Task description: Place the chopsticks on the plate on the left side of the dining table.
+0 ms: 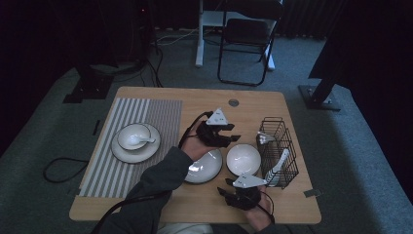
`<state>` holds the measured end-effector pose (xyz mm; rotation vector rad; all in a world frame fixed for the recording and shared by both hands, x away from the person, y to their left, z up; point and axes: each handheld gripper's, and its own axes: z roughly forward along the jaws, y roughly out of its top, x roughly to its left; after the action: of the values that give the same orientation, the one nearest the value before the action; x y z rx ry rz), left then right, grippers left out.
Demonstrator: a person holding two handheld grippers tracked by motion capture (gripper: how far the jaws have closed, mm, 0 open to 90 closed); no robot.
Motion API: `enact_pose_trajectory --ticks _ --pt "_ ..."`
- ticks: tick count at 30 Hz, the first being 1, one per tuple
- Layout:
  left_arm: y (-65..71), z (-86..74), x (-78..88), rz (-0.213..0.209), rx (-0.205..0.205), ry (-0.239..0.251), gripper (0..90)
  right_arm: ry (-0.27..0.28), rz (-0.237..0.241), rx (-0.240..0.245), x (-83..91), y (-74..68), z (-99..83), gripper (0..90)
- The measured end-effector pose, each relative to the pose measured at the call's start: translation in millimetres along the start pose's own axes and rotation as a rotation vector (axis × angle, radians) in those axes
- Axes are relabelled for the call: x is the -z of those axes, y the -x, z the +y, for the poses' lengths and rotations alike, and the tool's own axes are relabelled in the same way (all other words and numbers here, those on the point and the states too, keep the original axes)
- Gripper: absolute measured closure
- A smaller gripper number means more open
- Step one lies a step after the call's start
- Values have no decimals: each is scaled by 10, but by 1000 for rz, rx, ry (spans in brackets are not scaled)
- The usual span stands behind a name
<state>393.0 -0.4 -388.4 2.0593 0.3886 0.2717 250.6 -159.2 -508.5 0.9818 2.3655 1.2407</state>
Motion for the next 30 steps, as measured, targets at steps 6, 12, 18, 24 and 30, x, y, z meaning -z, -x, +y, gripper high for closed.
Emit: enact_pose_trajectory --ticks 6,12,18,24,30 --pt "40 60 -62 2 -18 1 525 2 -3 -4 13 6 -3 524" --pt "92 124 -134 -6 -34 2 525 2 -5 -8 18 14 -8 524" --pt "160 190 -223 -12 -61 -10 526 0 -2 -8 16 13 -10 524" --pt "214 273 -299 -10 -77 -12 531 1 -5 -9 23 23 -18 524" --pt "246 329 -338 -4 -88 -12 547 -2 -2 -8 15 24 -23 522"
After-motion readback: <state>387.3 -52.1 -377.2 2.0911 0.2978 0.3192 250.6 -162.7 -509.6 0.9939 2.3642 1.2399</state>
